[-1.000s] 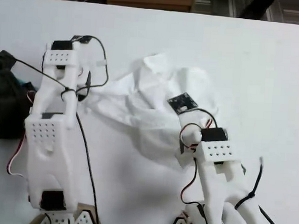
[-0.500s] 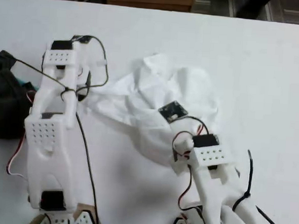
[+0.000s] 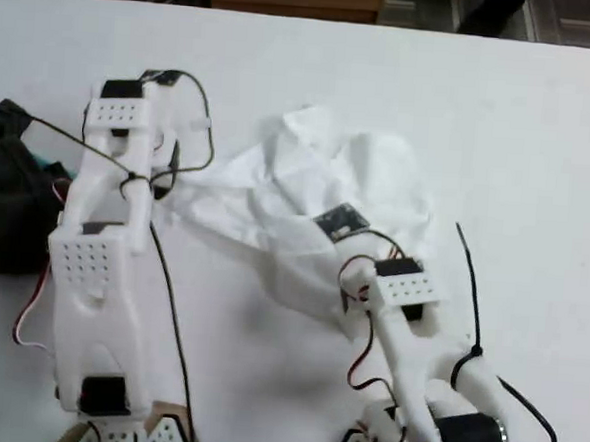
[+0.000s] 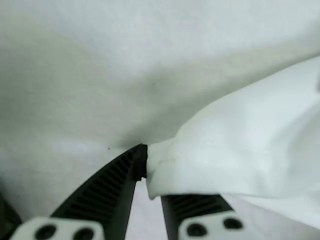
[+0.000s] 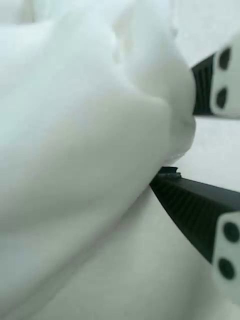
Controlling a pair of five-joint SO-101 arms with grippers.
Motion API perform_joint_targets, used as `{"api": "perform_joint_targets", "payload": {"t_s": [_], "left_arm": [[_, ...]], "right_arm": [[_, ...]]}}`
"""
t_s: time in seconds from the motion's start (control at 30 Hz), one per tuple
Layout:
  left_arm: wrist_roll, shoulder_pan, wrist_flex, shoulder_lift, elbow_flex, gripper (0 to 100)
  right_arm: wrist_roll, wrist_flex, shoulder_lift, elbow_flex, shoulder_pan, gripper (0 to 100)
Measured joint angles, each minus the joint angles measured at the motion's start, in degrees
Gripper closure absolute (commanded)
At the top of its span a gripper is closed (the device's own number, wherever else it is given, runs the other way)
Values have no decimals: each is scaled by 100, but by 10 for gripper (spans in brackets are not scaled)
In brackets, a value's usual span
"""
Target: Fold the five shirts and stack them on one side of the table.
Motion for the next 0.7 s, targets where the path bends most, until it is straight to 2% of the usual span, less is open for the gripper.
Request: {"api": "perform_joint_targets", "payload": {"t_s": [0.2,0.37,0.53,0.7], "left_arm": [[0,0,0,0,0,973],[0,0,0,0,0,973],[0,0,0,0,0,973],[0,0,352,0,-123,973]], "right_arm": [[9,44,-255,0,-62,980],[18,44,-1160,0,-44,979],[519,35,-2127,9,-44,979],[659,35,-2892,0,448,979]]}}
